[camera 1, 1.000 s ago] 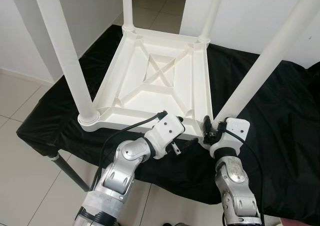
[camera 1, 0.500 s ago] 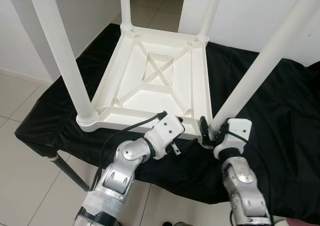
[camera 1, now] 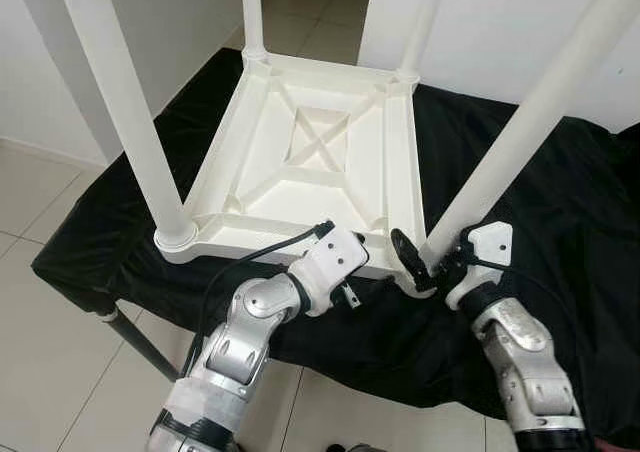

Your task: Building children table

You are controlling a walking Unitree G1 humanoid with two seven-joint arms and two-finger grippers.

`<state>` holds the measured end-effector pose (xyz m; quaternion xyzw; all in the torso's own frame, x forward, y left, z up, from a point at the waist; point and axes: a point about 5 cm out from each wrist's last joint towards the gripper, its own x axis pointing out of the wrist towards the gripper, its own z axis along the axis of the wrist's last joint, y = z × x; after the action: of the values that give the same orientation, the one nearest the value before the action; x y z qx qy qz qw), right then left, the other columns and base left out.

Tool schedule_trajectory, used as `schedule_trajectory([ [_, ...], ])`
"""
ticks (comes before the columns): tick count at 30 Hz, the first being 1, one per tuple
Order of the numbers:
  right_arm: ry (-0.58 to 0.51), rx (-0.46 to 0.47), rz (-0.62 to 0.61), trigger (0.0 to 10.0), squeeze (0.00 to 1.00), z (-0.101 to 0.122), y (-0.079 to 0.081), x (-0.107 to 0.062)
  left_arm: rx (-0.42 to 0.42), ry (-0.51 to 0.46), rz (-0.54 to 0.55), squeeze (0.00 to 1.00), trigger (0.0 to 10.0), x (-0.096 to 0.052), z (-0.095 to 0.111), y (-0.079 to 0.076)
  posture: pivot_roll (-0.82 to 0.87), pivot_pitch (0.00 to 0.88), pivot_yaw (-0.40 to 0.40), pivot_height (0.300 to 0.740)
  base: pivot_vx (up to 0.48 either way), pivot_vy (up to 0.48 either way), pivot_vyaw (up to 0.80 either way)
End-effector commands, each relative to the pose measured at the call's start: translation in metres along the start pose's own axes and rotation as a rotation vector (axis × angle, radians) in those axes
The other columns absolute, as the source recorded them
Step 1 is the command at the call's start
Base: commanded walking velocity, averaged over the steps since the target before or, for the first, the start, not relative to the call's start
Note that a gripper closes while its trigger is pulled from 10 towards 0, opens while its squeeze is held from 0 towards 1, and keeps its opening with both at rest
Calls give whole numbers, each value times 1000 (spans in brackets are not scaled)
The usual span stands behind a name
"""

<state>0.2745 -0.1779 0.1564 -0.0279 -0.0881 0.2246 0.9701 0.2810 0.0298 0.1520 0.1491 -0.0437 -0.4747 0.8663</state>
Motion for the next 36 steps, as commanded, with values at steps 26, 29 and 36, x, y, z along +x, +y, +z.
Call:
schedule_trajectory([
  [26,50,54,-48,10000,0,-14,-13,-1,22,11,69,0,10000,2,-2,1,32,60,-46,740,0,0,0],
  [29,28,76,-140,10000,0,-11,-6,0,19,14,70,0,10000,2,-3,-1,30,63,-49,740,0,0,0],
  [36,20,78,-261,10000,0,-11,1,-3,32,21,97,0,10000,4,-4,1,23,65,-48,740,0,0,0],
])
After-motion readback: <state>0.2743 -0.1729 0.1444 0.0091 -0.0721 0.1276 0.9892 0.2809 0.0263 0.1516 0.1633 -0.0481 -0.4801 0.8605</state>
